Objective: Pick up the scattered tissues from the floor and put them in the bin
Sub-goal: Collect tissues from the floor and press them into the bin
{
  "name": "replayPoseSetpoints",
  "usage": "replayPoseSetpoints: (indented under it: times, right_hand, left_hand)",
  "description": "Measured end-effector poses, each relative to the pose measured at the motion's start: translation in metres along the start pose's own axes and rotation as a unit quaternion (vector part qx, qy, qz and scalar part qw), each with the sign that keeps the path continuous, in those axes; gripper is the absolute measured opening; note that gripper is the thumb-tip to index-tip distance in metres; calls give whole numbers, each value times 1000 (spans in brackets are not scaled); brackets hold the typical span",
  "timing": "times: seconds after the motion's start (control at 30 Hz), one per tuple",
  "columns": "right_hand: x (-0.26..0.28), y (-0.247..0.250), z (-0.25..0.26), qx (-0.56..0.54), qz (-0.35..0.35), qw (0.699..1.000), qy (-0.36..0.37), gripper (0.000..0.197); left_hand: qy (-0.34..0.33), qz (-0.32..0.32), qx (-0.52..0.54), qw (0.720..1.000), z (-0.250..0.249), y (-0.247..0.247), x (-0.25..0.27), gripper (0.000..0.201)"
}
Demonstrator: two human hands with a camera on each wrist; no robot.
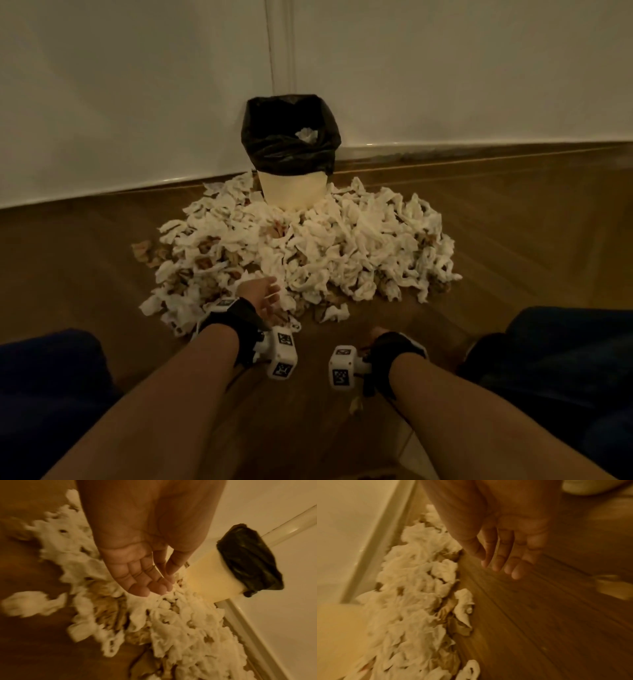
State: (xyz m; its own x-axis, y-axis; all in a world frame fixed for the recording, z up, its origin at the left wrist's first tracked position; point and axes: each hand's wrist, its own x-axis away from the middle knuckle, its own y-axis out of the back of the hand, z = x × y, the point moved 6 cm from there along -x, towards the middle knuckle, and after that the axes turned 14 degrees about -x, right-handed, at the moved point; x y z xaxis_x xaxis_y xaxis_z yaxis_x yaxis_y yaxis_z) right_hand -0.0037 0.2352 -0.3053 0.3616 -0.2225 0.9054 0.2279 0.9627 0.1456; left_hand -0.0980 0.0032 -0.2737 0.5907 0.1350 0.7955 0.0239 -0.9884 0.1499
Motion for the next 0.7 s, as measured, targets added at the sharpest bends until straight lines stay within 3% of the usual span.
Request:
replayPoseSetpoints:
  times: [0.1, 0.2, 0.27, 0.3, 0.33, 0.4, 0.47, 0.53, 0.57, 0.7]
  right_hand:
    - [22, 3, -28, 256, -44, 965, -47, 72]
    - [34, -8, -41, 311, 9, 948, -73, 64]
    - [48, -12, -43, 403, 0, 913, -60, 71]
    - [49, -14, -42, 470, 6, 882, -35, 75]
    - [47, -15, -42, 479, -1, 877, -26, 76]
    - [47, -20, -49, 530, 22, 846, -43, 70]
    - [50, -30, -54, 516, 54, 854, -45, 60]
    - [50, -30, -53, 571, 25, 820, -42, 70]
    - [47, -32, -52, 624, 23, 780, -26, 76]
    - [34, -38, -54, 658, 42, 751, -19, 81]
  left_hand:
    - [26, -15, 7, 1000, 34, 7, -2, 28]
    - [47, -67, -26, 996, 66, 28, -5, 32]
    - [49, -93, -74, 992, 85, 42, -4, 27]
    - [48, -100, -92, 990, 95, 47, -5, 16]
    - [47, -109, -98, 988, 101, 51, -2, 14]
    - [60, -140, -144, 978, 112, 57, 5, 35]
    - [90, -140, -198, 966, 117, 57, 10, 40]
    - [83, -131, -225, 962, 120, 54, 8, 42]
    - [78, -130, -245, 958, 119, 54, 7, 42]
    - [59, -122, -303, 943, 118, 51, -3, 40]
